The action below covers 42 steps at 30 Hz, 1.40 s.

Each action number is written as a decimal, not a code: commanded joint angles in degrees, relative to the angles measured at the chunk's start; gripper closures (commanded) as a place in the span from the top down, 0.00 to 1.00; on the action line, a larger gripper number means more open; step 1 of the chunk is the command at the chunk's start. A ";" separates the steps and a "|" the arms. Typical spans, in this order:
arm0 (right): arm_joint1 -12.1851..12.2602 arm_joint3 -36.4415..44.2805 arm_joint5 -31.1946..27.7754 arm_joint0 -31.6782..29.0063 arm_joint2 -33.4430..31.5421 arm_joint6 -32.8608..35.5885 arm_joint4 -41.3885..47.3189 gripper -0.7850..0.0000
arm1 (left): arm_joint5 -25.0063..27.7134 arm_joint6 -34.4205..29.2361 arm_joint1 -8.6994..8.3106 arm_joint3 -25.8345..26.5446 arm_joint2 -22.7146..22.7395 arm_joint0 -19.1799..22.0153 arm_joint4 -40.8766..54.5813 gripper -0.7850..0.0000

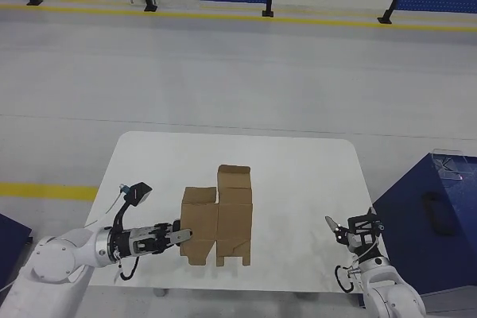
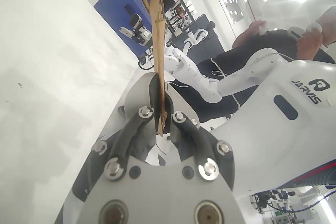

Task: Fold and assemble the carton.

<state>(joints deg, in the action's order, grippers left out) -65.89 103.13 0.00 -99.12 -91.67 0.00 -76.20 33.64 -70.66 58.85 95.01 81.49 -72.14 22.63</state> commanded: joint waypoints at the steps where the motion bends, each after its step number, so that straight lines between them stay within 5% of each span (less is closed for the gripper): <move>1: 0.00 0.00 0.00 0.00 0.00 0.00 0.00 0.71 | 0.00 0.00 0.00 0.00 0.00 0.00 0.00 0.00; 2: 0.00 0.00 0.00 0.00 0.00 0.00 0.00 0.74 | 0.00 0.00 0.00 0.00 0.00 0.00 0.00 0.00; 4: 0.00 0.00 0.00 0.00 0.00 0.00 0.00 0.45 | 0.00 0.00 0.00 0.00 0.00 0.00 0.00 0.00; 6: -0.04 0.27 -1.24 -0.02 0.51 0.94 0.93 0.38 | 0.00 0.00 0.00 0.00 0.00 0.00 0.00 0.00; 8: -0.20 3.30 -4.37 0.12 0.93 3.35 6.64 0.07 | 0.00 0.00 0.00 0.00 0.00 0.00 0.00 0.00; 9: -0.29 5.19 -6.11 -0.06 1.09 6.24 11.42 0.00 | 0.00 0.00 0.00 0.00 0.00 0.00 0.00 0.00; 15: 0.59 14.79 -13.41 2.48 -3.46 41.34 48.20 0.00 | -0.48 1.90 -0.24 0.91 1.02 -1.03 0.78 0.00; 20: 1.92 11.92 -7.07 11.63 -5.77 69.32 76.53 0.00 | -1.09 0.38 -0.56 0.78 1.62 -1.61 3.92 0.00; 22: 2.23 8.78 -3.72 15.92 -4.52 75.65 83.00 0.29 | -0.94 0.04 -0.57 0.65 1.21 -1.66 5.14 0.00; 24: 2.38 6.15 -1.69 19.51 -2.55 78.81 86.29 0.47 | -1.07 -0.45 -0.58 0.56 0.70 -1.70 6.34 0.00; 32: 2.30 -0.63 0.25 27.69 5.92 80.24 90.08 0.45 | -0.95 -0.93 -0.71 1.39 -0.54 -2.01 6.94 0.00; 42: 2.07 0.77 -3.78 28.48 10.94 73.42 91.08 0.44 | -4.13 0.70 -0.62 0.51 -3.02 -1.79 7.47 0.00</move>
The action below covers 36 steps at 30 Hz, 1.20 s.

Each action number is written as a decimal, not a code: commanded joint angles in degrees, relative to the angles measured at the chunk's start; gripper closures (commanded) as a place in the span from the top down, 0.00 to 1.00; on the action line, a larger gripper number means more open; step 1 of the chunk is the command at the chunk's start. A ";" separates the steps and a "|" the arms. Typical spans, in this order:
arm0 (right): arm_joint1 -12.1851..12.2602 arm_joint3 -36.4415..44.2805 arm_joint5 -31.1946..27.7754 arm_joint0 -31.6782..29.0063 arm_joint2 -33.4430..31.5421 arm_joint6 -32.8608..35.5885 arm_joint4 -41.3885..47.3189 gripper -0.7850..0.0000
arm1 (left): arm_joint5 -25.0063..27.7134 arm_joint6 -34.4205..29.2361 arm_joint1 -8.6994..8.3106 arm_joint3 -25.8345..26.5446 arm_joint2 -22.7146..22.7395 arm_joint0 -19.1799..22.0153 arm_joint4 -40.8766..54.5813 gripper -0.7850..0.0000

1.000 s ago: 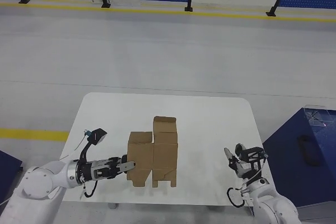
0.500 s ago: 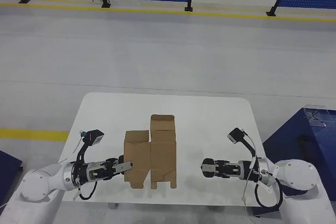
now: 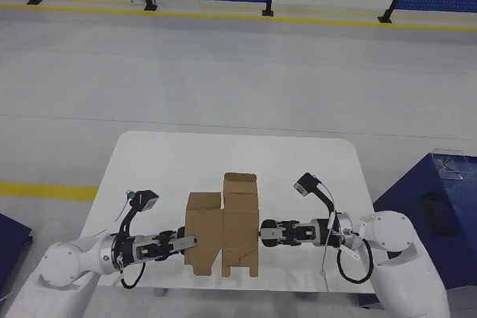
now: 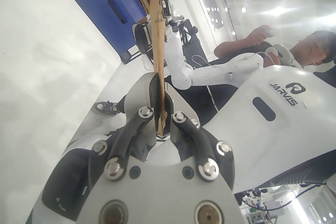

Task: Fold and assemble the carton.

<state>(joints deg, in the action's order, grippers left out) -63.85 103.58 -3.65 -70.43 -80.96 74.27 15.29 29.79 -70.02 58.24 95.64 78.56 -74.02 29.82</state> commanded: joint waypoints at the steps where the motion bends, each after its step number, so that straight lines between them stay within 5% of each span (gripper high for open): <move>1: 0.04 0.68 -0.19 -0.41 0.65 -1.23 -0.58 0.46 | -0.34 0.06 -0.02 -0.18 -0.13 0.14 0.32 0.00; 9: 0.18 3.51 -2.28 -2.51 2.79 -7.67 -4.64 0.41 | -0.38 -0.11 -0.09 0.63 -1.03 -1.11 0.72 0.00; 11: 0.21 3.89 -2.44 -2.78 2.94 -8.01 -5.08 0.47 | -0.50 -0.07 -0.10 0.77 -1.28 -1.40 0.86 0.00; 12: 0.21 3.89 -2.44 -2.78 2.94 -8.01 -5.08 0.96 | -0.58 -0.06 -0.11 0.83 -1.37 -1.51 1.04 0.00; 13: 0.21 3.89 -2.44 -2.78 2.94 -8.01 -5.08 1.00 | -0.56 -0.05 -0.12 0.89 -1.39 -1.57 1.05 0.00; 28: 0.22 4.09 -2.59 -3.35 3.29 -10.11 -3.30 1.00 | -0.32 0.23 -0.42 1.60 -1.47 -2.95 0.55 0.00; 29: 0.25 4.13 -2.67 -3.39 3.39 -10.25 -3.28 0.95 | -0.30 0.29 -0.43 1.67 -1.53 -3.00 0.50 0.00; 31: 0.28 4.09 -2.56 -3.37 3.68 -11.05 -3.33 0.54 | -0.09 0.47 -0.44 1.83 -1.58 -3.14 0.56 0.00; 33: 0.29 4.00 -2.65 -3.28 4.12 -11.85 -3.60 0.00 | 0.11 0.65 -0.46 1.93 -1.57 -3.24 0.54 0.00; 36: 0.35 3.74 -2.85 -3.24 4.67 -12.36 -3.79 0.00 | 0.48 1.37 -0.46 1.99 -1.60 -3.49 0.61 0.00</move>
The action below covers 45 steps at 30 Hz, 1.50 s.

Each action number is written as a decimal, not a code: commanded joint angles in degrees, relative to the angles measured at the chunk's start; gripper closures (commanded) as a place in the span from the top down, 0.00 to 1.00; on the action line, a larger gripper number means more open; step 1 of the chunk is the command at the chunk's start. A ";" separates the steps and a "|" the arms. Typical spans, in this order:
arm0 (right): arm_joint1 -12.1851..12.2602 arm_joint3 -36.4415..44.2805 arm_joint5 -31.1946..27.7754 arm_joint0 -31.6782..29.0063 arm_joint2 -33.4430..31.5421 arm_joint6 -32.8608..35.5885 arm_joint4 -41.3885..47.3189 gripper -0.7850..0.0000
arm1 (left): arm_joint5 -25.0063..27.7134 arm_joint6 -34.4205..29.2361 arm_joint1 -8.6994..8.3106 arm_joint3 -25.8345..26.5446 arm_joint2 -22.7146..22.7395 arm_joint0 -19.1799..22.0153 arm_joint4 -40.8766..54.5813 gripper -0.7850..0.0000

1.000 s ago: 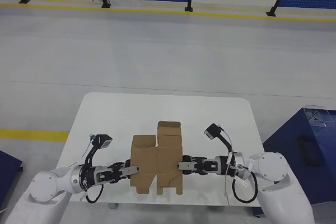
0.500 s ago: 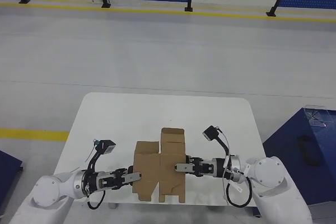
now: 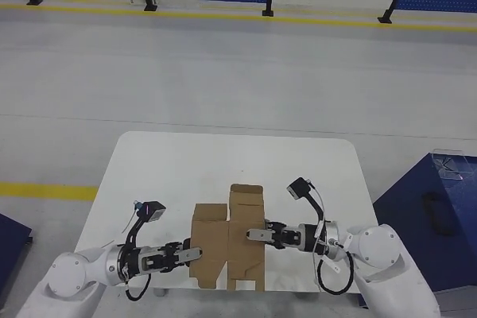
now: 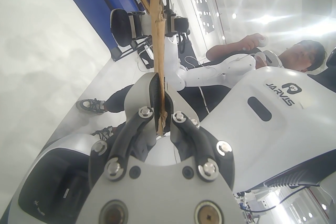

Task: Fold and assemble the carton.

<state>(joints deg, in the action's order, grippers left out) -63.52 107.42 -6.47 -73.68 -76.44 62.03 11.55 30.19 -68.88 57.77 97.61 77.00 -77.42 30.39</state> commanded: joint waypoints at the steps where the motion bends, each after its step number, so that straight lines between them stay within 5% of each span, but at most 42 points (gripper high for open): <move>1: 0.05 -0.10 -0.06 0.02 0.28 -0.18 -0.08 0.00 | 0.06 0.34 0.00 0.05 -0.08 -0.12 0.13 0.00; 6: 0.26 0.10 -1.00 -0.15 0.62 0.38 0.30 0.00 | 0.26 0.71 -0.01 -0.03 -0.21 -0.08 0.78 0.00; 7: 0.31 0.14 -1.19 -0.18 0.58 0.45 0.42 0.00 | 0.25 0.90 0.00 -0.08 -0.22 -0.08 1.07 0.13; 8: 0.36 0.17 -1.47 -0.23 0.51 0.51 0.54 0.00 | 0.09 1.04 0.00 -0.17 -0.21 -0.08 1.38 0.75; 9: 0.40 0.08 -1.65 -0.30 0.29 0.31 0.88 0.00 | 0.03 1.26 0.00 -0.24 -0.08 -0.06 1.81 1.00; 22: 1.09 -1.14 -1.13 -0.70 -4.14 -1.63 2.22 0.00 | 0.62 -0.51 -1.63 -4.96 12.16 -2.22 6.92 1.00; 29: 1.19 0.54 -4.55 -1.10 -4.51 -4.26 -1.40 0.00 | 0.64 -0.39 -1.66 -5.39 12.50 -2.27 7.03 1.00; 37: 1.25 15.12 -14.94 -3.26 -10.27 -9.18 9.95 0.00 | 0.64 -0.39 -1.66 -5.39 12.50 -2.27 7.03 1.00; 45: 1.25 21.69 -16.86 -5.19 -8.34 -9.12 13.07 0.00 | 0.64 -0.39 -1.66 -5.39 12.50 -2.27 7.03 1.00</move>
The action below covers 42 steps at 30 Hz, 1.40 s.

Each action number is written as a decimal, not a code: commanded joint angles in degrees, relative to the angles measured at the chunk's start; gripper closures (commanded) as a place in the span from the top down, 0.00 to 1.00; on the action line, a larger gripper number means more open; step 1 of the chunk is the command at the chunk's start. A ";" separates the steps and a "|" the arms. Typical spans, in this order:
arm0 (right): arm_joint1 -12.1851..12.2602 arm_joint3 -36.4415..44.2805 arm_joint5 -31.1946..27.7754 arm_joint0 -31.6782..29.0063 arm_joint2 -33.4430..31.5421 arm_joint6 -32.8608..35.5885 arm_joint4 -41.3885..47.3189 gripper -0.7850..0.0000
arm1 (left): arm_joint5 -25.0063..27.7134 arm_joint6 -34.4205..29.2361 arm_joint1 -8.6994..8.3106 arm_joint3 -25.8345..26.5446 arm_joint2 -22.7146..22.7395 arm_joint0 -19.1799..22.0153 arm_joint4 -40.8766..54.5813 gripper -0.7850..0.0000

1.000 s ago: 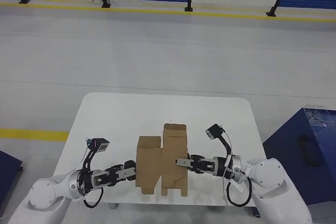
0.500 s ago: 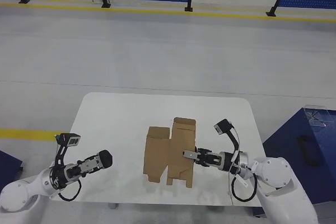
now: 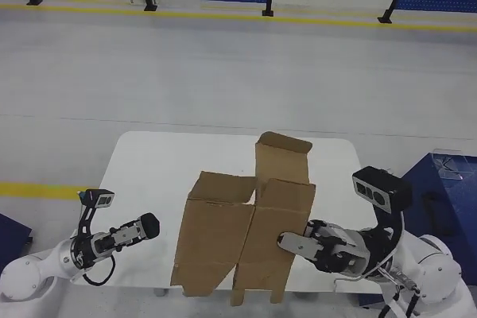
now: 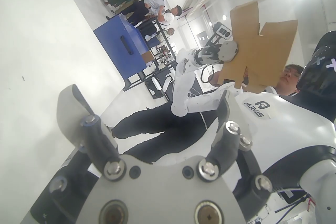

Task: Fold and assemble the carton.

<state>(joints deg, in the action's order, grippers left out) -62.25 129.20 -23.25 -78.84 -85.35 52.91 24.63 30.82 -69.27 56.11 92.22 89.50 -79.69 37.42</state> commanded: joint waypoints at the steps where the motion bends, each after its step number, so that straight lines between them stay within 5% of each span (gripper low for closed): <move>1: -0.03 -0.29 -0.10 0.00 1.01 -0.08 0.22 0.00 | 0.00 0.00 0.00 0.00 0.00 0.00 0.00 1.00; 4: -0.17 -2.19 2.76 0.07 3.34 -0.23 6.93 0.00 | 0.00 0.00 0.00 0.00 0.00 0.00 0.00 1.00; 7: -0.31 -6.05 10.91 2.14 4.93 1.93 23.33 0.00 | 0.00 0.00 0.00 0.00 0.00 0.00 0.00 1.00; 18: -2.41 -23.37 60.65 10.40 19.28 2.39 86.46 0.00 | 0.00 0.00 0.00 0.00 0.00 0.00 0.00 1.00; 24: -3.37 -25.03 77.06 10.65 29.02 -8.61 104.79 0.00 | 0.00 0.00 0.00 0.00 0.00 0.00 0.00 1.00; 30: -3.85 -24.54 78.16 10.17 31.46 -15.32 108.41 0.00 | 0.00 0.00 0.00 0.00 0.00 0.00 0.00 1.00; 33: -3.94 -23.28 75.68 10.96 27.92 -14.11 103.09 0.00 | 0.00 0.00 0.00 0.00 0.00 0.00 0.00 1.00; 36: -4.01 -21.73 67.28 11.15 23.06 -8.04 86.99 0.00 | 0.00 0.00 0.00 0.00 0.00 0.00 0.00 1.00; 42: -3.52 -23.84 40.98 10.77 15.33 7.92 54.55 0.00 | 0.00 0.00 0.00 0.00 0.00 0.00 0.00 1.00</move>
<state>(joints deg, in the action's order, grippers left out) -65.89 105.89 25.29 -68.27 -68.20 58.60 86.42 30.82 -69.28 56.11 92.22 89.50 -79.69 37.42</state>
